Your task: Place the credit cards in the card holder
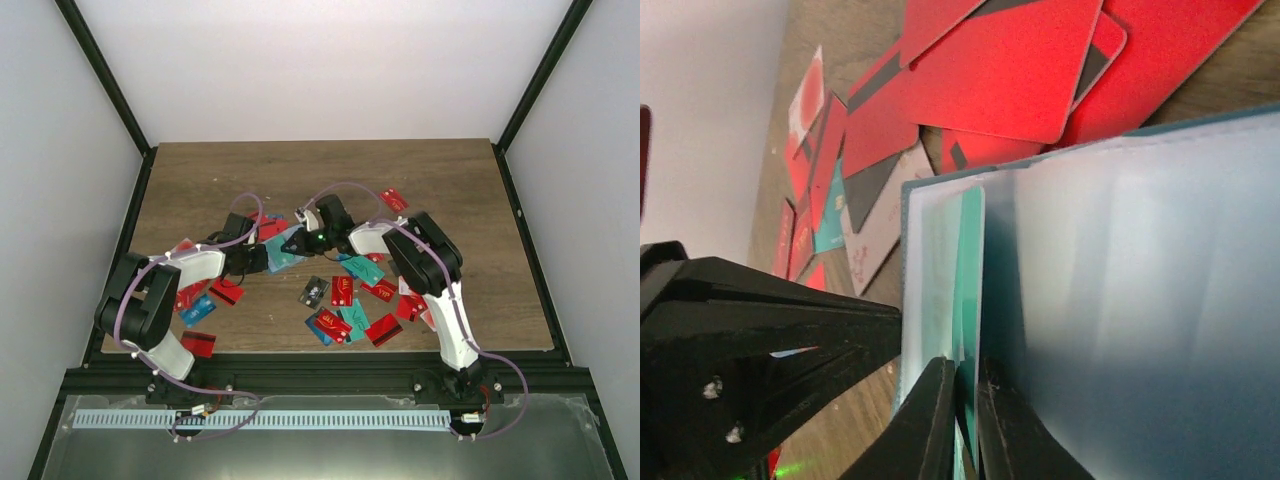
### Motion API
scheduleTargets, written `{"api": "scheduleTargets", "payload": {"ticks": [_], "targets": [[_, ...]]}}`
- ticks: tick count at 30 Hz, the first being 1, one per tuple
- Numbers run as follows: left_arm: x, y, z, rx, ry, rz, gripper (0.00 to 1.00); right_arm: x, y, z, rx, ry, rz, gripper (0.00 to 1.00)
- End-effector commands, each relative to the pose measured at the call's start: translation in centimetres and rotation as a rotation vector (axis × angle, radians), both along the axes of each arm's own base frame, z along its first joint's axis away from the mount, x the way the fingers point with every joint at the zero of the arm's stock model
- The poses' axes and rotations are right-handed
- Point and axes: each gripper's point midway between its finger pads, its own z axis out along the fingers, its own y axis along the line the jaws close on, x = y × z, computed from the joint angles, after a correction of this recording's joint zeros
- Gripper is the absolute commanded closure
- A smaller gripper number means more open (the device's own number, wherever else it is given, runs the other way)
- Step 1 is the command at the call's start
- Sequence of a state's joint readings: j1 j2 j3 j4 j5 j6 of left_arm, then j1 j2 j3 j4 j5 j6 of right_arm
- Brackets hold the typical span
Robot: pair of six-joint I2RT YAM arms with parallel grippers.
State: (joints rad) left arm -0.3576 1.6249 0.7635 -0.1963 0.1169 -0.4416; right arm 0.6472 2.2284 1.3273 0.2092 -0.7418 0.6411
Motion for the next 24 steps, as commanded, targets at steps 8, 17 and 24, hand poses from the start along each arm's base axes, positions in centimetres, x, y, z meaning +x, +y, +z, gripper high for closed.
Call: {"api": "scheduleTargets", "payload": {"ticks": [8,17,24], "targets": [[-0.7,0.0,-0.5,-0.008,0.015,-0.009,0.96,-0.4,-0.6,2.6,-0.155,-0.083,-0.007,0.66],[-0.7,-0.1,-0.2,-0.015,0.007,-0.01,0.96,0.9,-1.2,3.7,-0.226,-0.167,-0.022,0.57],[-0.9,0.0,-0.2,-0.013,0.007,-0.01,0.96,2.0,-1.4,3.4,-0.272,-0.225,-0.032,0.75]]}}
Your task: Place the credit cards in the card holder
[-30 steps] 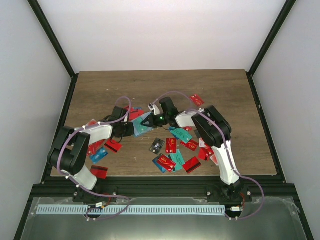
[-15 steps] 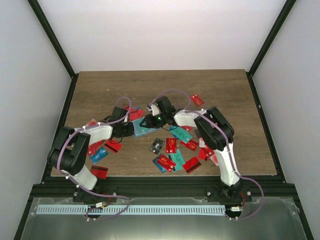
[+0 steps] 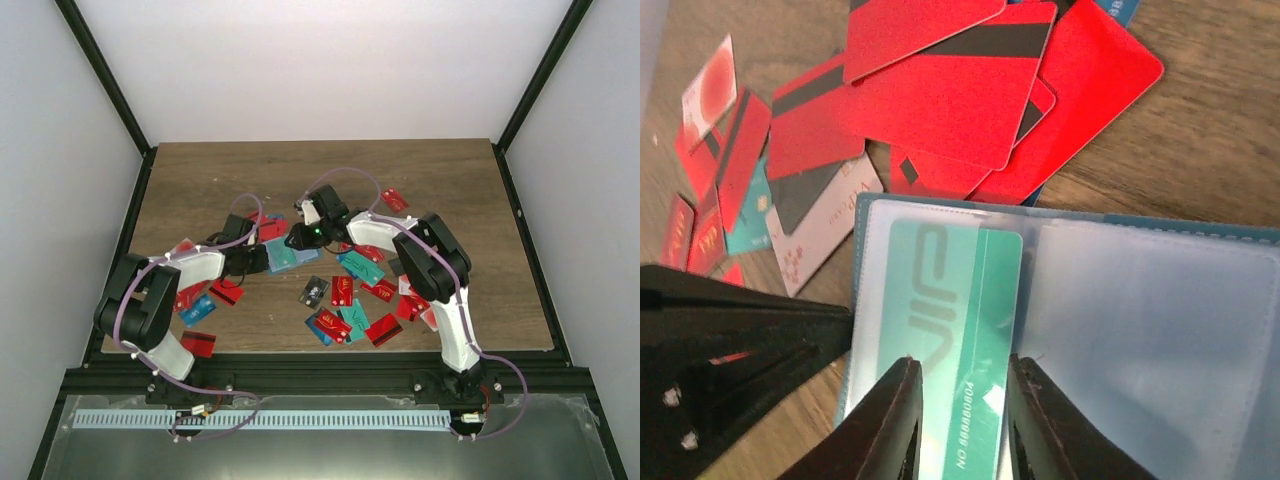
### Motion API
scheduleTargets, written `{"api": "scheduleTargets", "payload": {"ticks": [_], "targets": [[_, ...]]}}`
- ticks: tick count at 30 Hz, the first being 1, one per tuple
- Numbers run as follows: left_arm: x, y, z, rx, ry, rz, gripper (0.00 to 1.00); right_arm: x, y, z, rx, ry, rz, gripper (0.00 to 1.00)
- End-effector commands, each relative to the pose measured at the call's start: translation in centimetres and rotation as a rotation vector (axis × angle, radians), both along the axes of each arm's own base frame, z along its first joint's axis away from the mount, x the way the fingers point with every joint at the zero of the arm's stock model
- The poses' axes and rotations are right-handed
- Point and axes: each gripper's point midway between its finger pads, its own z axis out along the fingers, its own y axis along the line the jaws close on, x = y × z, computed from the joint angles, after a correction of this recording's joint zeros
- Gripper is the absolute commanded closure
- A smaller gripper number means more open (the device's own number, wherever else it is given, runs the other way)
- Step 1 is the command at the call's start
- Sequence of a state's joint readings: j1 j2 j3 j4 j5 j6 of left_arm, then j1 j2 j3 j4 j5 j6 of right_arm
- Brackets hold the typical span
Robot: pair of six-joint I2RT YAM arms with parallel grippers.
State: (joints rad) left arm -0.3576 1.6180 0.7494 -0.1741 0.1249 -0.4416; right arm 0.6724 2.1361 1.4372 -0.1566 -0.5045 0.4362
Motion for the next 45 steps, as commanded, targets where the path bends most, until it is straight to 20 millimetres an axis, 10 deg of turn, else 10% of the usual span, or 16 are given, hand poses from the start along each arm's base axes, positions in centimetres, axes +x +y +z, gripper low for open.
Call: {"api": "scheduleTargets", "payload": {"ticks": [1,7,28,45], "targets": [[-0.9,0.2,-0.2,-0.001,0.019,-0.006,0.96,1.0,0.3,1.8,-0.026,-0.087,0.007,0.8],[-0.9,0.1,-0.2,0.0,0.018,-0.01,0.96,0.9,0.4,0.7,-0.05,-0.093,0.024,0.99],[-0.9,0.3,-0.3,0.006,0.018,-0.008,0.96,0.5,0.3,-3.4,-0.263,-0.189,0.039,0.99],[-1.1,0.3,-0.5,0.006,0.024,-0.011,0.96,-2.6,4.0,-0.6,0.014,-0.034,0.119,0.99]]}}
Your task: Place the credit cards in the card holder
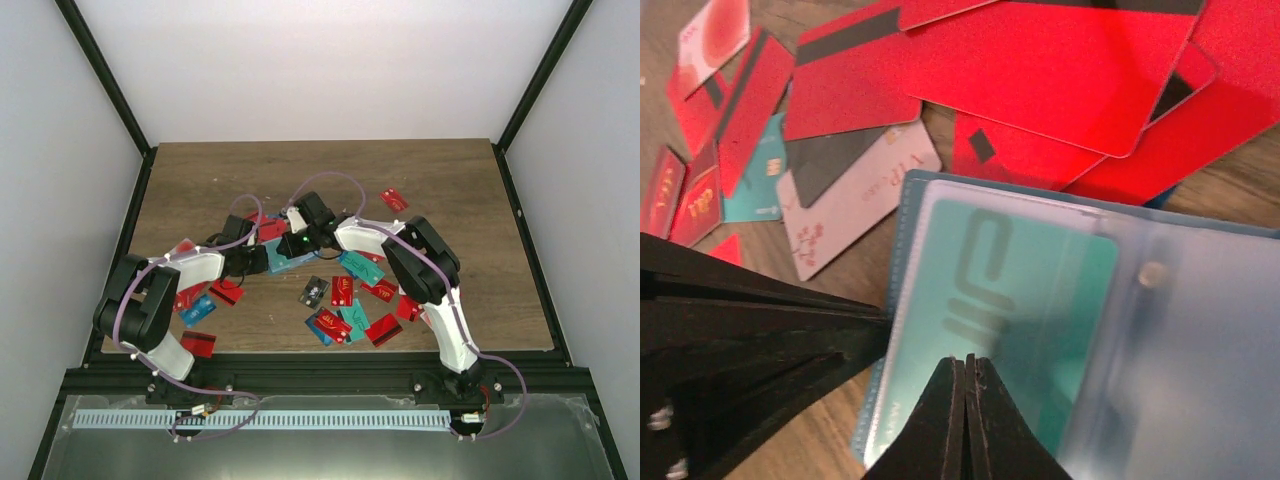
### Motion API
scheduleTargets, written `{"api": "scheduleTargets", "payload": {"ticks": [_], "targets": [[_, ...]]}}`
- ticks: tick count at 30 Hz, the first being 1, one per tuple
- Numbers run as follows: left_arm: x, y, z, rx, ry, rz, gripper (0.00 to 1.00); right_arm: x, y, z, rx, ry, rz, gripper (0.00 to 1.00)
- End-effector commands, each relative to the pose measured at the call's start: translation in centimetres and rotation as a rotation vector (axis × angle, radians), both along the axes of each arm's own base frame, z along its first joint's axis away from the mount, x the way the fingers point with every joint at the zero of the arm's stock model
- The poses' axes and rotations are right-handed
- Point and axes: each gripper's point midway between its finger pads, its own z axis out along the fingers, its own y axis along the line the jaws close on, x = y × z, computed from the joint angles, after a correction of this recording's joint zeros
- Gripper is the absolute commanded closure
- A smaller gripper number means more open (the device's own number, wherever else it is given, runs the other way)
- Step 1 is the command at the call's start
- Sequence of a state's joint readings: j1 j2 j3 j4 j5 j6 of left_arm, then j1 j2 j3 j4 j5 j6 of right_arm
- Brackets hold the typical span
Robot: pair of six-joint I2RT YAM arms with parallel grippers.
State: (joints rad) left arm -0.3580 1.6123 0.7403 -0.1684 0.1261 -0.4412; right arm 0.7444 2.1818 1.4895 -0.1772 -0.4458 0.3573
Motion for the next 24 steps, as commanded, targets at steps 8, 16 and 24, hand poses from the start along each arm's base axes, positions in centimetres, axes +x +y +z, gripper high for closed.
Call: {"api": "scheduleTargets", "payload": {"ticks": [8,16,24], "targets": [[-0.7,0.2,0.7,-0.001,0.0,-0.01,0.96,-0.6,0.8,3.0,0.053,-0.014,0.018,0.99],[-1.0,-0.4,3.9,-0.024,-0.049,-0.034,0.95,-1.1,-3.8,7.6,-0.01,-0.116,-0.101,0.9],[-2.4,-6.1,7.6,-0.132,-0.113,-0.192,0.87,-2.0,-16.2,5.6,-0.021,0.017,-0.343,0.75]]}}
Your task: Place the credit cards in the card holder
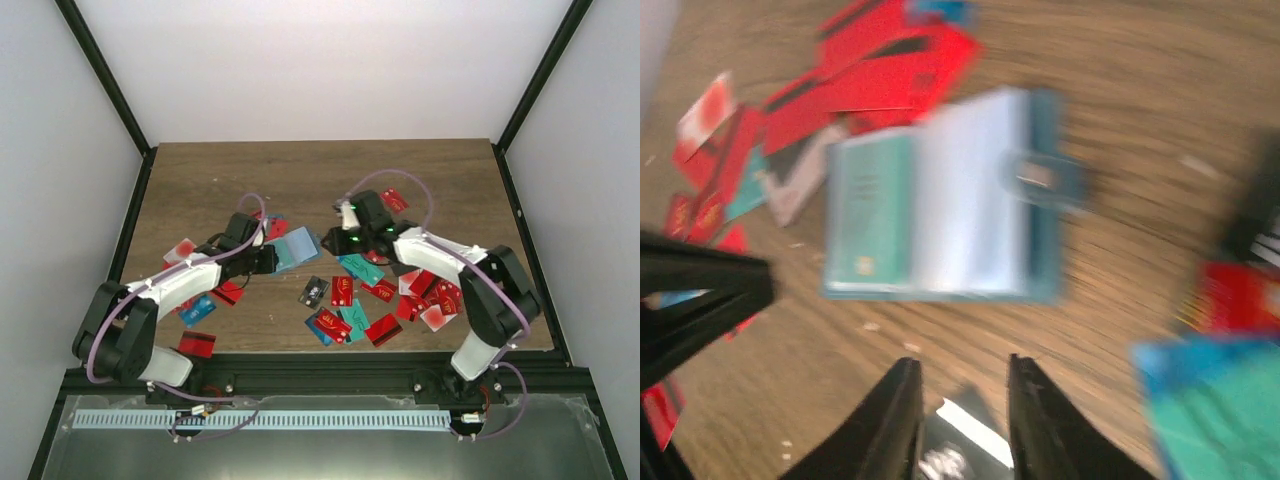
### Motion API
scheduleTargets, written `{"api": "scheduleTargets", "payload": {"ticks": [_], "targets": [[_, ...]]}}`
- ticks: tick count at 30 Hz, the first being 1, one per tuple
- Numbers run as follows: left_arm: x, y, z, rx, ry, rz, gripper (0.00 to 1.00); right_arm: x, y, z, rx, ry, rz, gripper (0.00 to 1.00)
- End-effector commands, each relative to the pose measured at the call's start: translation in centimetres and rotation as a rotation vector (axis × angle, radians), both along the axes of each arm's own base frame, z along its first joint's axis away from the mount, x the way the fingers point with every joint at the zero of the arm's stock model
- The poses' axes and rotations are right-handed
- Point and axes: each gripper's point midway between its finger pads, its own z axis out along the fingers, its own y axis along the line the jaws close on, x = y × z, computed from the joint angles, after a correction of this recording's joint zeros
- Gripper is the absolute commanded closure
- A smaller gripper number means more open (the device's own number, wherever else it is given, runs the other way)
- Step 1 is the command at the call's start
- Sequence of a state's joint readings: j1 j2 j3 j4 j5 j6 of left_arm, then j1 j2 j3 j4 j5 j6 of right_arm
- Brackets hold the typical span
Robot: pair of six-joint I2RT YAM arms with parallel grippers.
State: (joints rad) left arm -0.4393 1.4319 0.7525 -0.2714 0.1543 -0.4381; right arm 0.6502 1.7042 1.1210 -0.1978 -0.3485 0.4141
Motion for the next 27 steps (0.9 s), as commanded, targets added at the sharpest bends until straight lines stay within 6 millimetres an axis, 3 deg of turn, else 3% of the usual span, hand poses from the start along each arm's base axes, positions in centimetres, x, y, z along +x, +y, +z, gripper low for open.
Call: {"api": "scheduleTargets", "payload": {"ticks": [1,7,12,18,19,27], "targets": [[-0.7,-4.2,2.8,-0.093,-0.044,-0.123,0.87,-0.3,-7.5,-2.9,-0.014,0.113,-0.163,0.71],[-2.3,-11.1,3.0,-0.189,-0.021,-0.302,0.87,-1.4,-13.2,-5.6,0.064,0.22,-0.275,0.59],[-2.5,-15.6,2.6,-0.223,-0.001,-0.371,0.88,-1.9,-15.2,-7.1,0.125,0.267,-0.314,0.56],[-2.0,-19.1,1.4,-0.25,0.035,-0.422,0.89,-1.8,-17.0,-7.6,0.154,0.273,-0.348,0.54],[-1.6,-20.5,1.0,-0.25,0.044,-0.443,0.9,-1.9,-17.5,-7.6,0.164,0.277,-0.353,0.54],[-0.7,-21.7,-1.6,-0.205,0.076,-0.449,0.91,-2.7,-17.9,-7.4,0.146,0.266,-0.358,0.5]]}}
